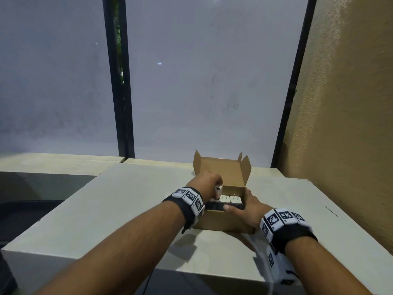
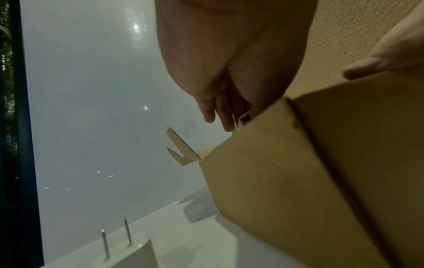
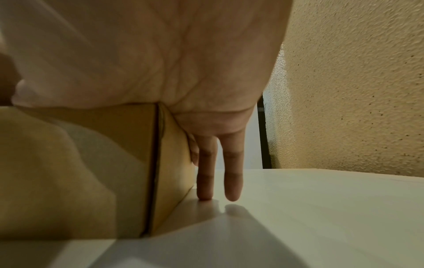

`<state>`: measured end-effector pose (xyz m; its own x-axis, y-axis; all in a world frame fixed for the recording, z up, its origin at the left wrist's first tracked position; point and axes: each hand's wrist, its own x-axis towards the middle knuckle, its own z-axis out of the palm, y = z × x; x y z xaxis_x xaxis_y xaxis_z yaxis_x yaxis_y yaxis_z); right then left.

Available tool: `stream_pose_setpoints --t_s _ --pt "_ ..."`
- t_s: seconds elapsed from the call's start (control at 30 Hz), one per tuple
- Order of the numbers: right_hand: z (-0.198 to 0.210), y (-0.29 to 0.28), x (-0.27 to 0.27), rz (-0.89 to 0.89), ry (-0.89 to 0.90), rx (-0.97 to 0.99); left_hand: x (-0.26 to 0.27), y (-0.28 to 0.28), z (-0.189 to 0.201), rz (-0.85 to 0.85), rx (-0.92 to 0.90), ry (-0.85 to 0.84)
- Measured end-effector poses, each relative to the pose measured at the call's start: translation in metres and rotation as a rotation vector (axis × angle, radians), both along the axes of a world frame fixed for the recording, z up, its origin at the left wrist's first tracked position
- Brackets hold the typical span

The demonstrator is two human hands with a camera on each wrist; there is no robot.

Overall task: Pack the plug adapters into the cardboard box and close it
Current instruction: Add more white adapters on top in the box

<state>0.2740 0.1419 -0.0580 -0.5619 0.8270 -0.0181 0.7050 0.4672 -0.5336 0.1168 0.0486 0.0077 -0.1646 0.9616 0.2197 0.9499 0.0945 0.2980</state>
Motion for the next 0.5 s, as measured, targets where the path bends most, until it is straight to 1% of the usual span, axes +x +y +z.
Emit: stream_pose_setpoints --t_s 0.1,0.27,0.5 --pt "0.003 -0.002 0.001 -0.013 -0.007 -0.001 -0.002 0.003 -0.006 0.030 -0.048 0.049" --pt "0.002 -0.001 0.001 -0.001 0.003 -0.011 -0.003 0.005 -0.010 0.059 -0.088 0.069" --pt "0.000 0.000 0.000 0.003 0.021 -0.016 -0.005 0.008 -0.014 0.082 -0.141 0.053"
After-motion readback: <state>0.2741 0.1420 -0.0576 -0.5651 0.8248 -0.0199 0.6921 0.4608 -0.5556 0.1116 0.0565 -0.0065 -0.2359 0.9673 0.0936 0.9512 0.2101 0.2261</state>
